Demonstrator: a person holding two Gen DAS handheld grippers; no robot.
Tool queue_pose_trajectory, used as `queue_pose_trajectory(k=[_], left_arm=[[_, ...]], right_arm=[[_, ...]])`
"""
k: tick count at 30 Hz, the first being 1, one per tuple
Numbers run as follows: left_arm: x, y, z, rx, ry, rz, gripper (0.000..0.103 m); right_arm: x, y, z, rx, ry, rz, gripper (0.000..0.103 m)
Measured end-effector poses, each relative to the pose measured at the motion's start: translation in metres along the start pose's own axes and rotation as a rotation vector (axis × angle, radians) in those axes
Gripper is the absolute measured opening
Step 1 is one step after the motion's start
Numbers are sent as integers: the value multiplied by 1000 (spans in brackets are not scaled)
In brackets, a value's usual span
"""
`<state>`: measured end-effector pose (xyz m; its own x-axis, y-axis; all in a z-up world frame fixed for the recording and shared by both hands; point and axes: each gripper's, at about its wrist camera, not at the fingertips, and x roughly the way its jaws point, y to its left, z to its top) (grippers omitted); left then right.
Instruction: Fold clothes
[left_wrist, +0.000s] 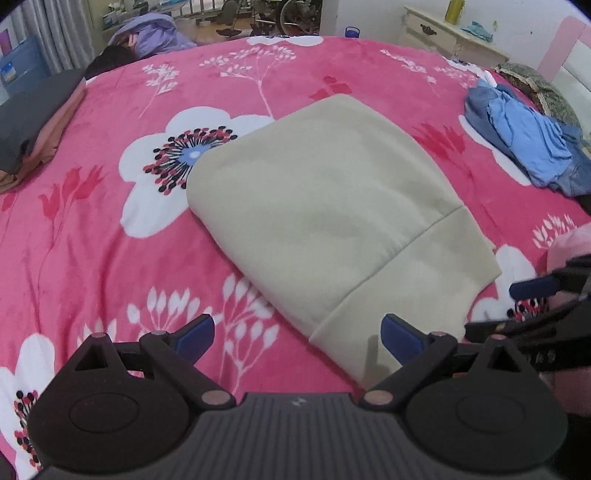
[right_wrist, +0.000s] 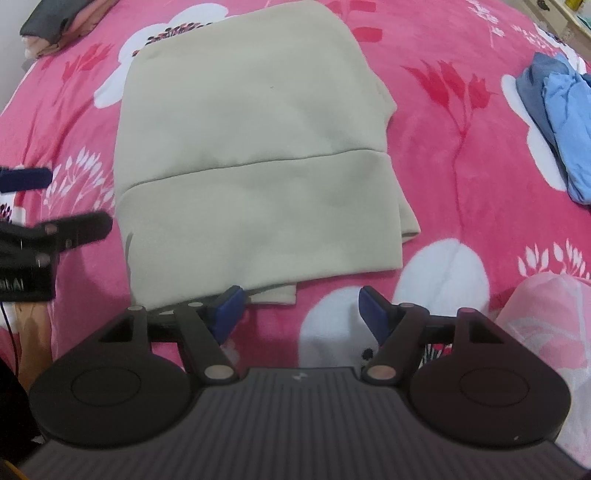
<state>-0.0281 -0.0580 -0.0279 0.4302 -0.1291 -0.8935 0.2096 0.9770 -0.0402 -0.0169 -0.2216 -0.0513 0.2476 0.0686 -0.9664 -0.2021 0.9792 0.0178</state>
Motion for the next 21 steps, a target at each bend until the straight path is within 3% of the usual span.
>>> queue_pose_trajectory(k=[8,21], left_arm=[[-3,-4,-8,42,-13,12,97],[-1,-5,-11,56,-16,24,97]], right_arm=[[-8,17,0,-114,-50,-51,70],[-7,14,1,-105,-42,-42,72]])
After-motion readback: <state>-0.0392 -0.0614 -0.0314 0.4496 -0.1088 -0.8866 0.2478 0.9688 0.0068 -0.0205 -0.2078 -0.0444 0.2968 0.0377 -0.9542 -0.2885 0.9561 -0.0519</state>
